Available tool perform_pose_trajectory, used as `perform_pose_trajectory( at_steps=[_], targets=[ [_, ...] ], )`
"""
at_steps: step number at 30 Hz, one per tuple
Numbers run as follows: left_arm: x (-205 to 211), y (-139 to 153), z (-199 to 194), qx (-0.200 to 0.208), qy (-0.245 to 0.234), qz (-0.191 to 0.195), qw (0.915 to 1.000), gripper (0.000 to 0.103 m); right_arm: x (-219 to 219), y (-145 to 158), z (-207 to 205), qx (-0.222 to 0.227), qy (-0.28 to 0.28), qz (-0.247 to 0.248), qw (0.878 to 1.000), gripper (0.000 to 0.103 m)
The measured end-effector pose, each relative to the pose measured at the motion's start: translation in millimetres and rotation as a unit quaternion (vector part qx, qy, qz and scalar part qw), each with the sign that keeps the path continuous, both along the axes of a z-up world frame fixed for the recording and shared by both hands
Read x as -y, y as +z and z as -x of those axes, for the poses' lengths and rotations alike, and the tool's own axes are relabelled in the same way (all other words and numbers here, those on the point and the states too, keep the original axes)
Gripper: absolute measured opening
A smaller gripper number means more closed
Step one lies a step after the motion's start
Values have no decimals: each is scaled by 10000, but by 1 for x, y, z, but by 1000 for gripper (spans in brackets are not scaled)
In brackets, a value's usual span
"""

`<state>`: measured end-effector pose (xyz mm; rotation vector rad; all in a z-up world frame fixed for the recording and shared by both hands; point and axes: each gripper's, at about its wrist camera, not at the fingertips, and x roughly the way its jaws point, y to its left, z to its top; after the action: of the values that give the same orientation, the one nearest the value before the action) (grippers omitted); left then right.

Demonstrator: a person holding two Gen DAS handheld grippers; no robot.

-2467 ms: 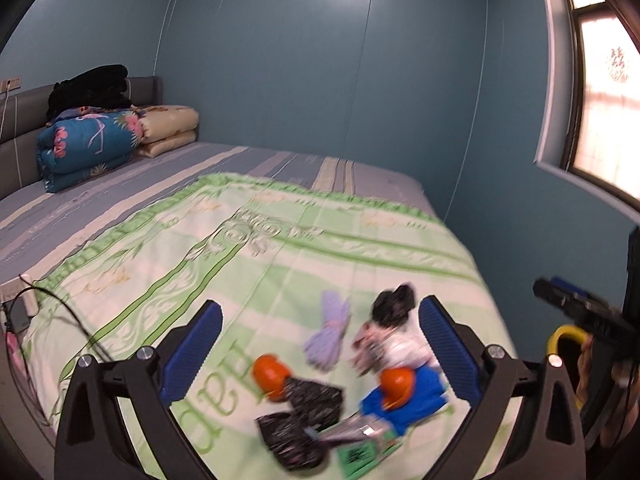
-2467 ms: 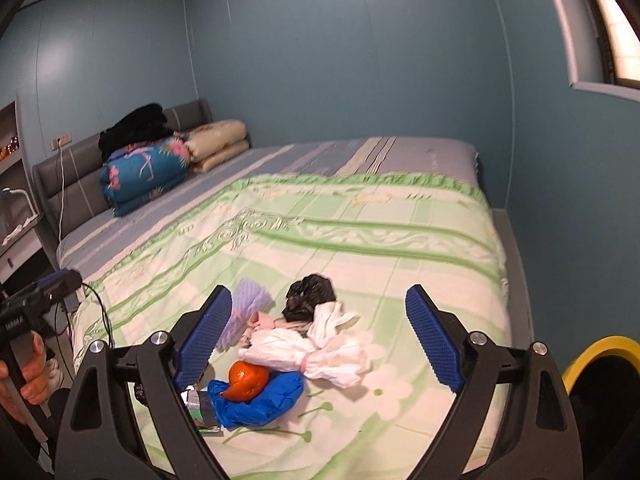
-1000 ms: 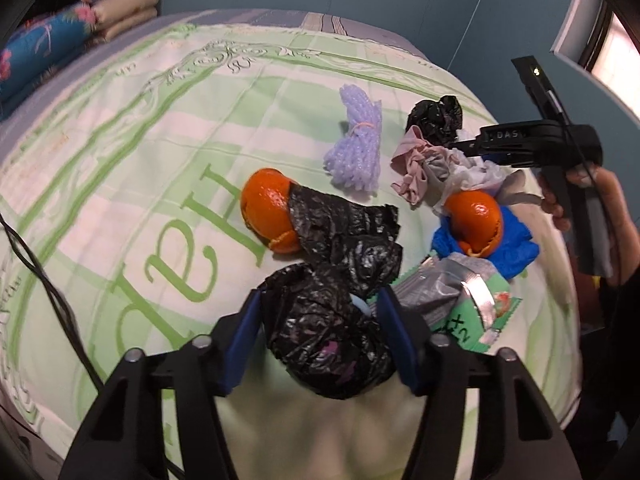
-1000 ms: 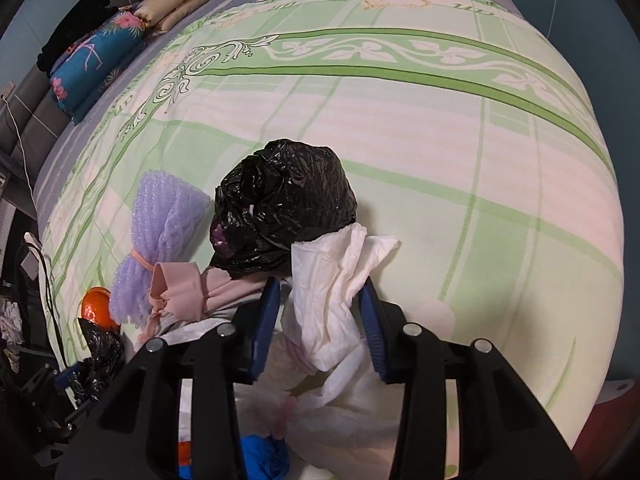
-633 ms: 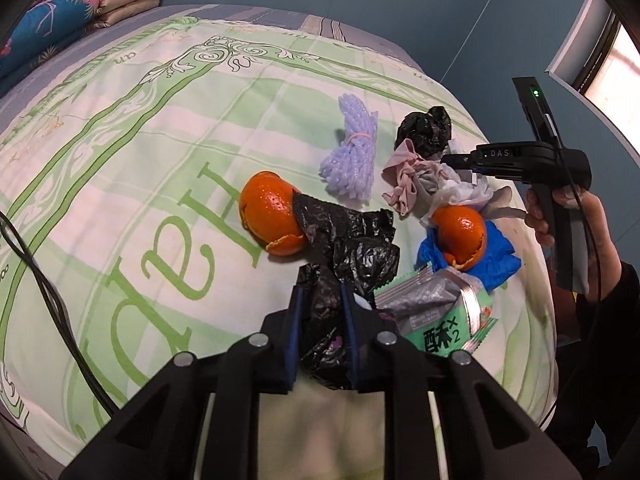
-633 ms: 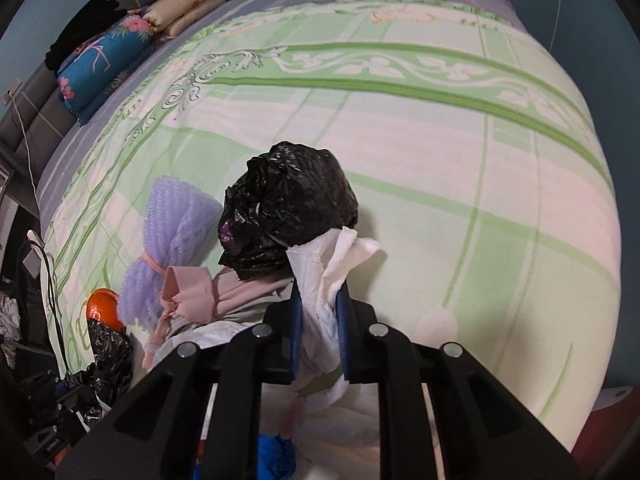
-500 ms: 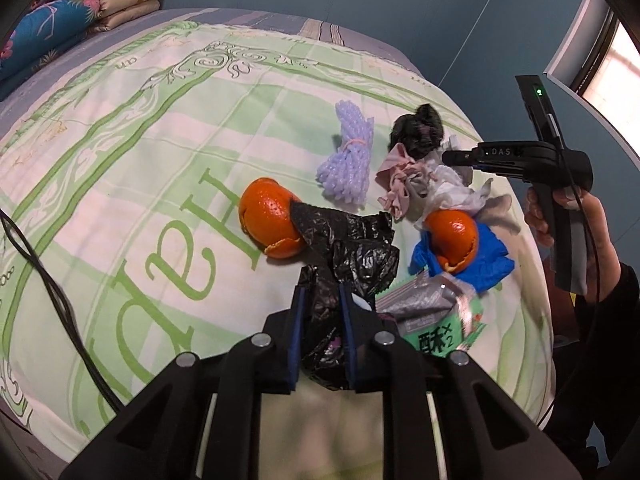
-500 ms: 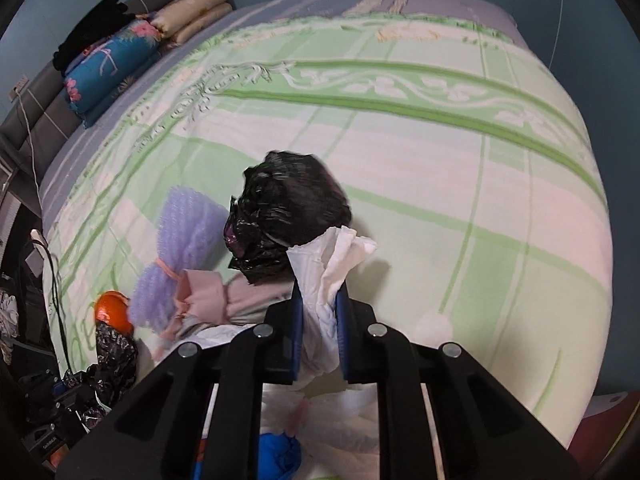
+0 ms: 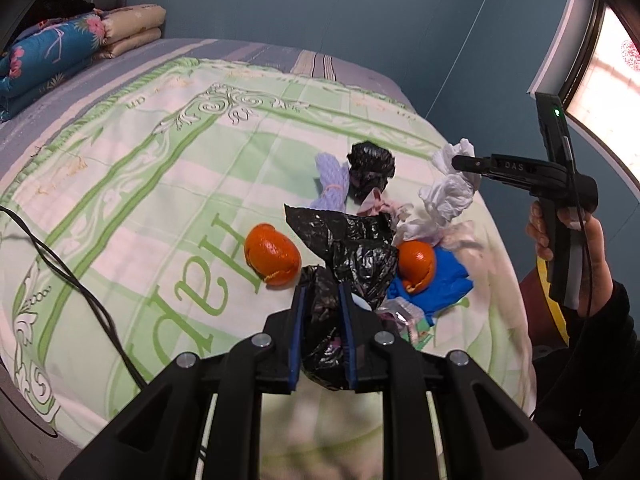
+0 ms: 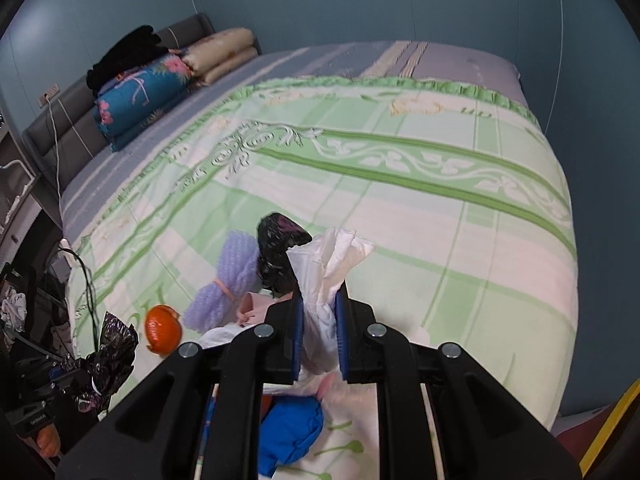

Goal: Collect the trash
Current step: 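Grasp the black plastic bag with the left tool while the right tool grasps the white tissue, then carry the black bag and white tissue over the yellow-rimmed bin with both tools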

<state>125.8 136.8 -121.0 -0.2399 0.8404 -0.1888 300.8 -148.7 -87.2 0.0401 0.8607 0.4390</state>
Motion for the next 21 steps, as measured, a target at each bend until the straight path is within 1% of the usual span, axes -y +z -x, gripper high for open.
perform_pose_trajectory(
  at_steps=[10, 16, 21],
  targets=[
    [1, 33, 13, 375, 79, -90, 9992, 15, 25, 39, 35, 383, 1, -272, 9989, 13],
    [17, 52, 16, 601, -3, -159, 9981, 15, 48, 69, 63, 712, -97, -374, 9967, 13],
    [39, 72, 19, 856, -145, -250, 9959, 15, 71, 92, 85, 999, -255, -447, 9937, 13]
  ],
)
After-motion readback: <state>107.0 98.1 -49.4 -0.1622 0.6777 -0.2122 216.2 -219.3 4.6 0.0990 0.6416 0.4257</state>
